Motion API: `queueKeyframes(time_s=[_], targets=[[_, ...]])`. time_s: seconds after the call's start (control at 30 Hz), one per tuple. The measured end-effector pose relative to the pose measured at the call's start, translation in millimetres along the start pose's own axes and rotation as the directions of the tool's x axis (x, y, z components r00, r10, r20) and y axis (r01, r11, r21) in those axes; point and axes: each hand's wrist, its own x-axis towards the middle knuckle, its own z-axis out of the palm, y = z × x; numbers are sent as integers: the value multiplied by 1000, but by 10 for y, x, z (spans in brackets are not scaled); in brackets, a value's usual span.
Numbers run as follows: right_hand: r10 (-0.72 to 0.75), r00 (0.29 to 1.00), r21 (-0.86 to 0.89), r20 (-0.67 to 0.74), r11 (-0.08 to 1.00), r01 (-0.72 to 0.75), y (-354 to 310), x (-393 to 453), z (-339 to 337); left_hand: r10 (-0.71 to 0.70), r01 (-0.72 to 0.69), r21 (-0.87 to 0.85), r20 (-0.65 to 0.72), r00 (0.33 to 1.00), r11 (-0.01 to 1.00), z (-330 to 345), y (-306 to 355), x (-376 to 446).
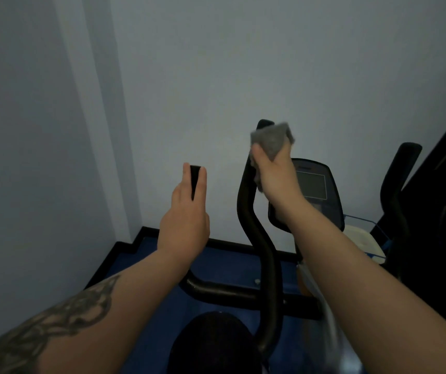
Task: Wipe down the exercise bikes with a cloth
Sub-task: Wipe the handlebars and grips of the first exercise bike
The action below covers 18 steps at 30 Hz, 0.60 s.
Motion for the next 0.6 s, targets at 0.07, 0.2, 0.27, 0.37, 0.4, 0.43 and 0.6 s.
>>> queueKeyframes(time_s=[0.07, 0.2, 0.27, 0.37, 0.4, 0.43, 0.6], targets=[[31, 999, 95, -37, 995, -28, -107, 136, 193, -9, 9, 9, -5, 1000, 1000, -6, 5, -5], [82, 959, 268, -270, 963, -7, -72, 150, 396, 2, -1, 7, -14, 1000, 1000, -6, -6, -13], [-4, 959, 116, -282, 993, 39, -8, 120, 384, 0, 0, 3, -15, 1000, 1000, -15, -8, -13], [-31, 985, -33, -172, 999, 25, 96, 100, 236, 15, -15, -34, -3, 1000, 999, -22, -6, -8], [16, 994, -79, -107, 997, -24, 109, 92, 163, 15, -15, -38, -1, 1000, 999, -22, -8, -7], [77, 996, -111, -48, 990, -82, 110, 78, 85, 11, -11, -39, 0, 1000, 999, -23, -7, -8], [1, 992, 26, -125, 1000, 3, -140, 263, -30, 7, -7, 12, -9, 1000, 1000, 0, -6, -8]])
